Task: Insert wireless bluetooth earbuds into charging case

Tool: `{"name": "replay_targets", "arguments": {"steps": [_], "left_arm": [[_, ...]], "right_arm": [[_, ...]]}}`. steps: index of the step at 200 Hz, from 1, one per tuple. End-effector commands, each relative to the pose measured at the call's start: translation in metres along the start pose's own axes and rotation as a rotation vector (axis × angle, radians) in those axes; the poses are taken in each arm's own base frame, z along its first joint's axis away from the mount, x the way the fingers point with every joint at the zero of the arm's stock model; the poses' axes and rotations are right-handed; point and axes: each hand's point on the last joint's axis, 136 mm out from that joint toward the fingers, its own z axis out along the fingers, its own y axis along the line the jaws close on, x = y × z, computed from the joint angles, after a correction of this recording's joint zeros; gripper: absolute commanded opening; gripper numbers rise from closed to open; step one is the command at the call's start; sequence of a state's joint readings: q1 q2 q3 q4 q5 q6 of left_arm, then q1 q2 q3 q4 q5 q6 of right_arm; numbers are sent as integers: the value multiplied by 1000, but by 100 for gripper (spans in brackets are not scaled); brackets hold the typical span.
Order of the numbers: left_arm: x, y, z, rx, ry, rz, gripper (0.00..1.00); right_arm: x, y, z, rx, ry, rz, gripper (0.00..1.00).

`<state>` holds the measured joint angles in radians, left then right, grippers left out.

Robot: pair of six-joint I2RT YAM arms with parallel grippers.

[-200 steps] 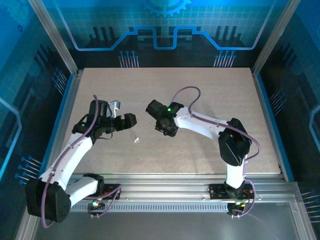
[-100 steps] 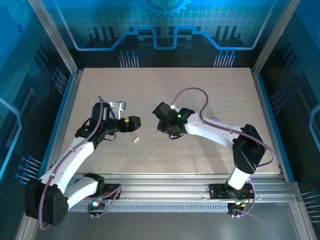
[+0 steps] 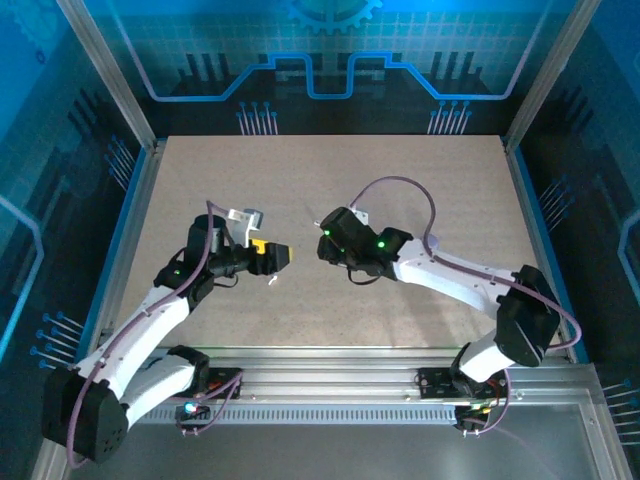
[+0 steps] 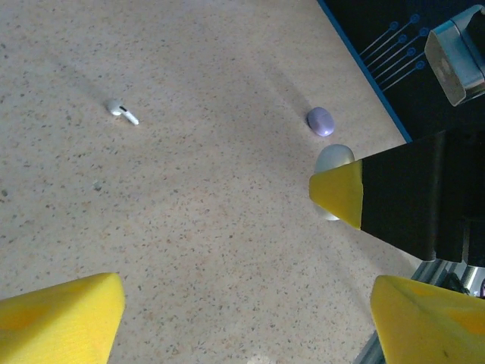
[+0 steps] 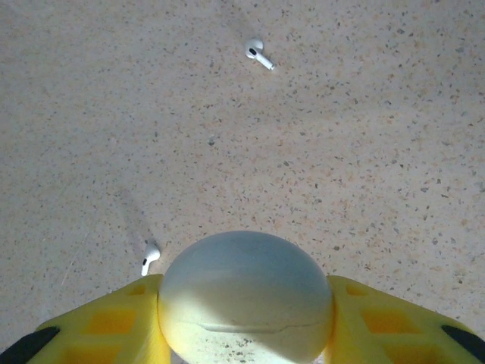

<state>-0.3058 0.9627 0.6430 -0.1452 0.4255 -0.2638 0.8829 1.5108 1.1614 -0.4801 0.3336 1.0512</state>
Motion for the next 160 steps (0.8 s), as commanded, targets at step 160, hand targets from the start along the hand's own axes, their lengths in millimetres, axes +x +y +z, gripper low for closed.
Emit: {"name": "replay_targets", "arguments": {"steps": [160], "left_arm": [[10, -80, -2, 294, -297, 450, 70]], "right_arm": [[-12, 60, -58, -389, 20, 92, 41]]}}
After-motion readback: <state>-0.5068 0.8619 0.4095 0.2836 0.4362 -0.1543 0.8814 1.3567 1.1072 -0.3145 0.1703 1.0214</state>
